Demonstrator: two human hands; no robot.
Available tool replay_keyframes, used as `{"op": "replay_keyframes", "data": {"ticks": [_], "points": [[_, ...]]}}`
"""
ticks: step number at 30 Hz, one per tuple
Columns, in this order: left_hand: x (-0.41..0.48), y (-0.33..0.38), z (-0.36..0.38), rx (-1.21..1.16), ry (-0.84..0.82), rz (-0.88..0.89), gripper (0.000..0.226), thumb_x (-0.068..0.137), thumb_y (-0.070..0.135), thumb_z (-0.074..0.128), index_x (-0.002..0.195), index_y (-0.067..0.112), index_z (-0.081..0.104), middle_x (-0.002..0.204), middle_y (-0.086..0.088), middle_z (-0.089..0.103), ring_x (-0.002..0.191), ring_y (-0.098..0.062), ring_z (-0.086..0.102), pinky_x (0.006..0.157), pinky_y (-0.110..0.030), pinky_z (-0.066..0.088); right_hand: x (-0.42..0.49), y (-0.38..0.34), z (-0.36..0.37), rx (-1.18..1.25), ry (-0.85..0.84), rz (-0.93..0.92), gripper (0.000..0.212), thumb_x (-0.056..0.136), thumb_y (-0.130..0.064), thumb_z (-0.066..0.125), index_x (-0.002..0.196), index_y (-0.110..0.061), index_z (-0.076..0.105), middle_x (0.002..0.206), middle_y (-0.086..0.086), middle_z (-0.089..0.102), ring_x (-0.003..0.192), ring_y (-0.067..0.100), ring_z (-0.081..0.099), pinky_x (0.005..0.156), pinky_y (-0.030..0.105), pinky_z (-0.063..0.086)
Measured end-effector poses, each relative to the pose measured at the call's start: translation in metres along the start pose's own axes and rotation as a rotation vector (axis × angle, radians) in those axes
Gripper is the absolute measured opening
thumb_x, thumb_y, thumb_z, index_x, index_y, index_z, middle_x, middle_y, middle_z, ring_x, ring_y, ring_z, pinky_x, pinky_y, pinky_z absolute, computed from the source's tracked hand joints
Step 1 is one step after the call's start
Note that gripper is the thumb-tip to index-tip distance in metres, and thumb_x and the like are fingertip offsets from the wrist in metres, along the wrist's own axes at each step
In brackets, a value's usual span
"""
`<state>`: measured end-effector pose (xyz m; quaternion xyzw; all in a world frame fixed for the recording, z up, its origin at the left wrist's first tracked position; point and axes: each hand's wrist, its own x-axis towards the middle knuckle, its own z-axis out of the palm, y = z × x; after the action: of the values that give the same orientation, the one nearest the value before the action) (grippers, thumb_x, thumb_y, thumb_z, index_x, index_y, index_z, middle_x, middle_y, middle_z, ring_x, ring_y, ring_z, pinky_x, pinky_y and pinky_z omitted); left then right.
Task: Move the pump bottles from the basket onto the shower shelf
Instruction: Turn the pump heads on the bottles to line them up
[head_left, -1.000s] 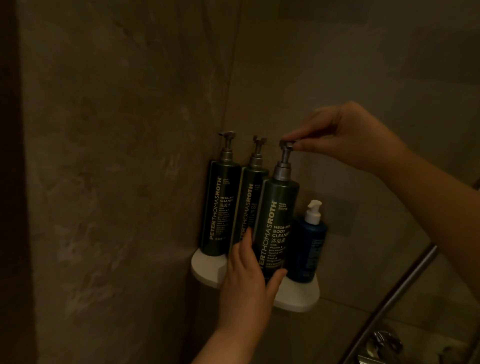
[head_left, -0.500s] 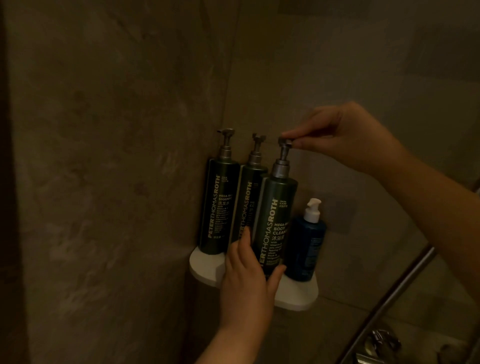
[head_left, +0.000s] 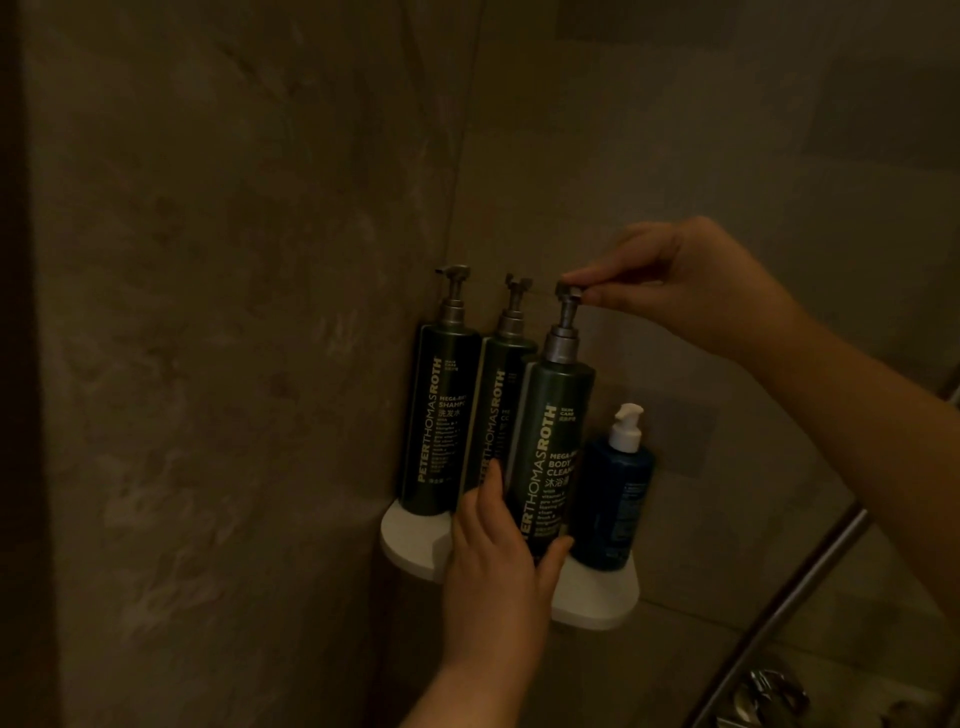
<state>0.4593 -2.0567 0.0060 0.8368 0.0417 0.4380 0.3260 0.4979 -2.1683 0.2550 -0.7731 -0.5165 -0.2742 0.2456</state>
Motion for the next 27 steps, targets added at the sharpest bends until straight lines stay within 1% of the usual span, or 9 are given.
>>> {"op": "replay_keyframes", "data": {"ticks": [4, 6, 11, 14, 16, 19, 21, 24, 27], "points": [[0.0, 0.0, 0.0, -0.006, 0.0, 0.005, 0.093, 0.08, 0.057, 0.056, 0.147, 0.019, 0.004, 0.144, -0.002, 0.029, 0.13, -0.014, 0.033, 0.099, -0.022, 0.032, 0.0, 0.0, 0.0, 0.01, 0.007, -0.005, 0.026, 0.079, -0.006, 0.071, 0.105, -0.009, 0.07, 0.081, -0.012, 0.061, 0.073, -0.011, 0.058, 0.068, 0.003, 0.04], [-0.001, -0.001, 0.0, -0.007, 0.004, 0.01, 0.092, 0.079, 0.057, 0.056, 0.147, 0.019, 0.005, 0.144, -0.003, 0.029, 0.13, -0.015, 0.033, 0.099, -0.022, 0.032, 0.0, -0.001, 0.001, 0.016, 0.011, -0.001, 0.027, 0.079, -0.006, 0.071, 0.105, -0.011, 0.07, 0.083, -0.01, 0.063, 0.075, -0.01, 0.059, 0.07, 0.003, 0.04], [-0.001, -0.001, 0.0, -0.007, 0.01, 0.014, 0.092, 0.079, 0.058, 0.054, 0.145, 0.023, 0.0, 0.144, -0.001, 0.027, 0.131, -0.013, 0.032, 0.1, -0.022, 0.032, -0.001, -0.002, 0.001, 0.012, 0.012, 0.006, 0.027, 0.079, -0.007, 0.071, 0.106, -0.012, 0.069, 0.084, -0.008, 0.063, 0.076, -0.007, 0.06, 0.07, 0.005, 0.042], [0.0, -0.001, 0.0, -0.009, 0.007, 0.01, 0.093, 0.08, 0.057, 0.056, 0.146, 0.02, 0.003, 0.143, -0.002, 0.028, 0.13, -0.014, 0.033, 0.1, -0.021, 0.03, -0.001, -0.003, 0.001, 0.02, 0.022, 0.018, 0.027, 0.079, -0.008, 0.07, 0.106, -0.015, 0.068, 0.087, -0.002, 0.066, 0.079, -0.003, 0.061, 0.073, 0.007, 0.045], [0.0, 0.0, -0.001, -0.002, 0.013, 0.013, 0.092, 0.079, 0.056, 0.056, 0.146, 0.018, 0.007, 0.141, -0.003, 0.031, 0.129, -0.015, 0.035, 0.099, -0.022, 0.032, -0.001, -0.001, 0.002, 0.029, 0.029, 0.029, 0.026, 0.079, -0.008, 0.07, 0.105, -0.015, 0.069, 0.088, -0.001, 0.067, 0.08, -0.001, 0.062, 0.074, 0.007, 0.046], [0.001, -0.001, -0.001, -0.005, 0.012, 0.013, 0.092, 0.079, 0.056, 0.057, 0.146, 0.018, 0.008, 0.141, -0.003, 0.032, 0.128, -0.016, 0.036, 0.098, -0.023, 0.034, -0.003, 0.002, 0.004, 0.12, 0.02, 0.082, 0.026, 0.082, -0.005, 0.068, 0.107, -0.014, 0.07, 0.093, 0.0, 0.066, 0.085, 0.0, 0.062, 0.077, 0.009, 0.046], [0.002, -0.001, -0.001, -0.006, 0.006, 0.011, 0.092, 0.079, 0.055, 0.059, 0.146, 0.018, 0.009, 0.14, -0.004, 0.033, 0.128, -0.017, 0.037, 0.098, -0.026, 0.037, -0.008, 0.004, 0.008, 0.192, 0.025, 0.118, 0.029, 0.082, -0.002, 0.066, 0.108, -0.016, 0.069, 0.101, 0.003, 0.065, 0.087, 0.005, 0.063, 0.082, 0.013, 0.048], [0.002, -0.001, 0.0, -0.002, 0.021, 0.01, 0.091, 0.078, 0.052, 0.063, 0.146, 0.015, 0.015, 0.138, -0.007, 0.038, 0.126, -0.02, 0.042, 0.096, -0.029, 0.041, -0.018, 0.005, 0.015, 0.279, 0.065, 0.149, 0.038, 0.081, 0.001, 0.067, 0.113, -0.02, 0.066, 0.109, -0.001, 0.065, 0.092, 0.008, 0.064, 0.085, 0.019, 0.051], [0.002, -0.002, 0.002, -0.009, 0.017, 0.004, 0.091, 0.077, 0.052, 0.062, 0.145, 0.016, 0.014, 0.14, -0.007, 0.037, 0.128, -0.02, 0.039, 0.098, -0.029, 0.038, -0.03, 0.004, 0.029, 0.34, 0.147, 0.211, 0.052, 0.079, 0.002, 0.069, 0.124, -0.023, 0.058, 0.119, -0.005, 0.061, 0.099, 0.007, 0.062, 0.085, 0.022, 0.052]]}}
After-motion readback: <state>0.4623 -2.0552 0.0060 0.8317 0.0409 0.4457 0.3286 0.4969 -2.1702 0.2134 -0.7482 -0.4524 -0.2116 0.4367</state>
